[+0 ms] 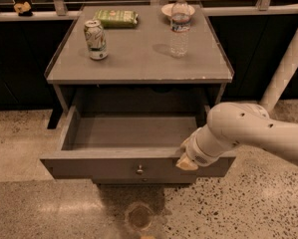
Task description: Open top drawer
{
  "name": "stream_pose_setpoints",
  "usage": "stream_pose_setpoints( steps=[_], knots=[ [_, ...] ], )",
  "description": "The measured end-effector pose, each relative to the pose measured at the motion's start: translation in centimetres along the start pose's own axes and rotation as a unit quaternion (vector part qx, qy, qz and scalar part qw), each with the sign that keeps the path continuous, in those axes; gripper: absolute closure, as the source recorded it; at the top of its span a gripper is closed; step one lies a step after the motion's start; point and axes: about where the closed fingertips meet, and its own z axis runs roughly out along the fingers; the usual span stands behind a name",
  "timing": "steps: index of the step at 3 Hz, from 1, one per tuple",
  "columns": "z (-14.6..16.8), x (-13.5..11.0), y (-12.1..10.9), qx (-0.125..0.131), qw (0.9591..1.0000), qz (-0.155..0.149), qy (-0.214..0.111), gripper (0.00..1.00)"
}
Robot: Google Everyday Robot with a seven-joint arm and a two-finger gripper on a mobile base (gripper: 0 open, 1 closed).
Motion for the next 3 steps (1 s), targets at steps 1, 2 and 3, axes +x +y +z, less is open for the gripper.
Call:
stream_pose_setpoints(
  steps=[1, 2, 3],
  knots=[
    [-0.16, -0.10, 0.00, 0.000, 1.0000, 0.000, 0.000, 1.00],
    [-0.23, 0.04, 0.57, -0.002, 1.0000, 0.001, -0.001, 1.00],
    [-0.24, 0.03, 0.57, -0.002, 1.0000, 0.001, -0.001, 1.00]
  ],
)
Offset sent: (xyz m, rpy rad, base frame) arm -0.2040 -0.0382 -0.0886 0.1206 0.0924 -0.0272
